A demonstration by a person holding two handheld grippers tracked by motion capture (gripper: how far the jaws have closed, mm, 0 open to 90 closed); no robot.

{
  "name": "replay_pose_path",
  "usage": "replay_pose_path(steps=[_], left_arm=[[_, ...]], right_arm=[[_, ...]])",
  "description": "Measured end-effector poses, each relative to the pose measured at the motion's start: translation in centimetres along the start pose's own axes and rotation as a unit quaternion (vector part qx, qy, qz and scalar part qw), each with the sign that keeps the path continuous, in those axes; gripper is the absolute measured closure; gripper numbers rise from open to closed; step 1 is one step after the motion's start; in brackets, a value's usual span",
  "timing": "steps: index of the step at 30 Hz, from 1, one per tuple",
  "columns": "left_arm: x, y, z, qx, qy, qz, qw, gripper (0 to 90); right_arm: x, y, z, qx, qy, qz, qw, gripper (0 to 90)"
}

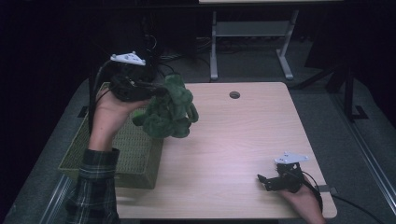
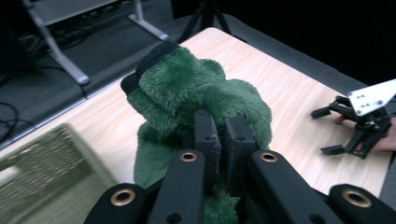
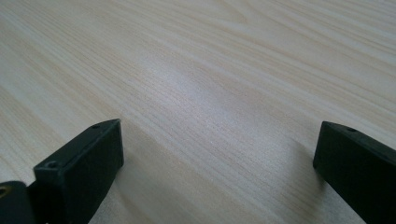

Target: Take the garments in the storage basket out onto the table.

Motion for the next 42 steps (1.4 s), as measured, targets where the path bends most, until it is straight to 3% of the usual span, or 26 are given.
replay_pose_path(steps=[12, 20, 29, 36, 42], left_arm=[[2.6, 5.8, -0.4, -0.012, 0.002, -0.038, 0.9992, 86.1], [4.5, 9.2, -1.0, -0.015, -0.006, -0.069, 0.9975, 86.1], [7.2, 13.1, -2.2, -0.028, 0.000, -0.097, 0.9949, 86.1], [8.9, 17.0, -3.8, -0.037, -0.010, -0.120, 0.9920, 86.1], [9.0, 20.4, -6.5, -0.057, -0.032, -0.135, 0.9888, 86.0]], right_arm=[[0.0, 0.0, 0.0, 0.001, 0.000, 0.002, 1.0000, 1.2], [-0.1, 0.0, 0.0, 0.000, 0.001, 0.003, 1.0000, 1.2], [-0.1, 0.0, 0.0, 0.001, -0.003, 0.008, 1.0000, 1.2], [0.0, 0.0, 0.0, 0.002, -0.006, 0.009, 0.9999, 1.3], [-0.1, -0.1, 0.0, 0.002, -0.008, 0.011, 0.9999, 1.2]])
Point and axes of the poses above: each handheld gripper's, and its own axes: y roughly forward along the jaws, z roughly out of its top, x roughly to its right, the point moved 10 cm from there along y, roughly forward along the jaws, and after that the axes turned 11 degrees about -z, right-handed, at the moved point
